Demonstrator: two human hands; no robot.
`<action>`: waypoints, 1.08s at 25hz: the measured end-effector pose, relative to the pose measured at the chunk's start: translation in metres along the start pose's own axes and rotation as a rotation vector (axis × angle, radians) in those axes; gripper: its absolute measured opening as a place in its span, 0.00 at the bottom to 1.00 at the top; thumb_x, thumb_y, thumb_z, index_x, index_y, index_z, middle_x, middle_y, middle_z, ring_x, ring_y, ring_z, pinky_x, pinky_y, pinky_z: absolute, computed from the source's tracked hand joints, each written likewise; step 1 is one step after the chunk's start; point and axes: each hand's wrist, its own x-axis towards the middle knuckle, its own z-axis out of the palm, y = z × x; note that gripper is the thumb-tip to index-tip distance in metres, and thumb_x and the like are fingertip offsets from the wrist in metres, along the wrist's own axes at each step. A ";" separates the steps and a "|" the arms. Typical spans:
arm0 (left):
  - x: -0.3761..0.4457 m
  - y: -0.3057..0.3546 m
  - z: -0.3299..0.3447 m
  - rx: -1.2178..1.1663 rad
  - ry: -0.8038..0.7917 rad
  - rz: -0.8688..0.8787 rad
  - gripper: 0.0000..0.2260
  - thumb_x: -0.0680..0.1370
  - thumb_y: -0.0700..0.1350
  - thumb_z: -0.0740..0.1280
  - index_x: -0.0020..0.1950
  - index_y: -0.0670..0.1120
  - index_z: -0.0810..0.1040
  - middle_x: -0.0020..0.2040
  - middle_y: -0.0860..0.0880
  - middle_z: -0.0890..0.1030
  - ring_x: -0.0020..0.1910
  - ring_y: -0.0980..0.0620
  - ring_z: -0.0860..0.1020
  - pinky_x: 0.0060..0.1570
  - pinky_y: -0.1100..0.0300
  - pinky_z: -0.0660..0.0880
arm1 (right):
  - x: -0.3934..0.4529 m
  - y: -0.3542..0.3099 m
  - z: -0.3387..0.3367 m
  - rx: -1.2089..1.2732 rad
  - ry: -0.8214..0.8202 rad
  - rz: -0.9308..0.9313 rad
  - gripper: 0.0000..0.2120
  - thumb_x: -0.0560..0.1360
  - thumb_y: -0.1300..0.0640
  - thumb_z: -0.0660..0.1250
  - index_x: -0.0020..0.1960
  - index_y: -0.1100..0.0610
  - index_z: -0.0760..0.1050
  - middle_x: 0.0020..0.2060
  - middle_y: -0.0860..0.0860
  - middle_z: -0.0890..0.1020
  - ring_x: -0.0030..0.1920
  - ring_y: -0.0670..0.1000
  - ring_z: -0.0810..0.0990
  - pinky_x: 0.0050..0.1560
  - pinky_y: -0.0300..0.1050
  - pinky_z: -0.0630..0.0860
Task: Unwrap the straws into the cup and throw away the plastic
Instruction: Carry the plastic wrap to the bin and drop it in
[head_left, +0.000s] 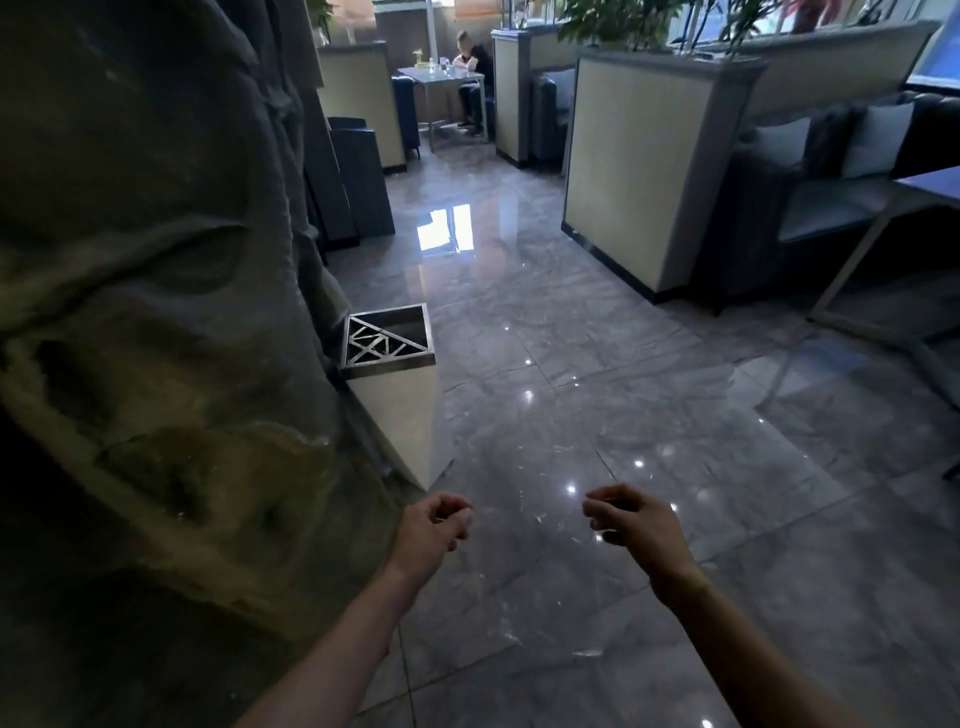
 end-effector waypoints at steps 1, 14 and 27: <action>0.009 0.002 0.005 -0.002 0.002 -0.005 0.09 0.76 0.34 0.69 0.40 0.47 0.79 0.34 0.48 0.80 0.32 0.52 0.77 0.34 0.60 0.74 | 0.009 -0.002 -0.003 0.002 -0.001 -0.001 0.02 0.70 0.57 0.74 0.43 0.53 0.84 0.37 0.51 0.87 0.37 0.48 0.84 0.40 0.43 0.79; 0.167 0.018 0.024 -0.059 -0.021 -0.050 0.07 0.75 0.37 0.71 0.40 0.49 0.81 0.31 0.54 0.83 0.32 0.56 0.79 0.35 0.60 0.74 | 0.155 -0.037 0.007 -0.009 0.017 0.054 0.02 0.72 0.60 0.72 0.43 0.55 0.83 0.38 0.54 0.86 0.37 0.49 0.83 0.39 0.42 0.78; 0.349 0.049 -0.007 -0.037 -0.091 -0.090 0.04 0.76 0.38 0.70 0.43 0.47 0.81 0.36 0.51 0.83 0.32 0.59 0.80 0.37 0.62 0.74 | 0.318 -0.097 0.069 0.012 0.051 0.122 0.04 0.73 0.61 0.71 0.48 0.58 0.82 0.43 0.58 0.86 0.41 0.53 0.83 0.47 0.49 0.79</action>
